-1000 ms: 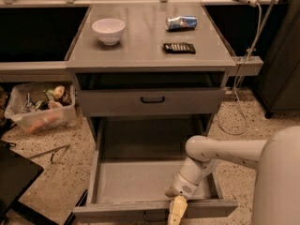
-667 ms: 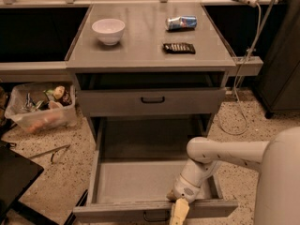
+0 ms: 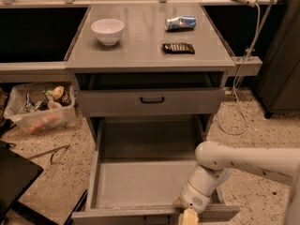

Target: Open middle drawer

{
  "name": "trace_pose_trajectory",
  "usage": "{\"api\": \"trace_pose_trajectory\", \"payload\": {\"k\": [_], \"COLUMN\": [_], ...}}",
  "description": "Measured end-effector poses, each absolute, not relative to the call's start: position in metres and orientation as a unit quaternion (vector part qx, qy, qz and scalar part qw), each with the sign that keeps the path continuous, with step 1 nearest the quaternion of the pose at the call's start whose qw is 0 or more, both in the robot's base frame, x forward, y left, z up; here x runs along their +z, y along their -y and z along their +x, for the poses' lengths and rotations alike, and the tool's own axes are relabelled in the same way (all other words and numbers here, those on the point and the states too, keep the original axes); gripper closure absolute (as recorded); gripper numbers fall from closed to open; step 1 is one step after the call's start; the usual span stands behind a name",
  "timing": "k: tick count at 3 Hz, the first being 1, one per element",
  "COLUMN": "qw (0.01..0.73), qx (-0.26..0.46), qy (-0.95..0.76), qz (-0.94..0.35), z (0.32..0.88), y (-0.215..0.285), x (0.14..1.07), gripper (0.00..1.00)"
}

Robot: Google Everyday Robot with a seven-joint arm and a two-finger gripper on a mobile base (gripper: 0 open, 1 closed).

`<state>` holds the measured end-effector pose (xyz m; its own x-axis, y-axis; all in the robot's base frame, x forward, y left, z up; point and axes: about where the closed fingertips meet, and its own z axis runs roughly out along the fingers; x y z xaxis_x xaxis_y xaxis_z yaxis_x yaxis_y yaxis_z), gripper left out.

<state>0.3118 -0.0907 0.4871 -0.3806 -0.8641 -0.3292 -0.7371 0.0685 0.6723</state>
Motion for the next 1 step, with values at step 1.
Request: {"api": "trace_pose_trajectory", "payload": {"k": [1], "qw": [0.05], "qx": [-0.409], "qy": [0.736], "qz": [0.537], "z": [0.2954], "y": [0.104], "x": [0.5001], "gripper": [0.0]}}
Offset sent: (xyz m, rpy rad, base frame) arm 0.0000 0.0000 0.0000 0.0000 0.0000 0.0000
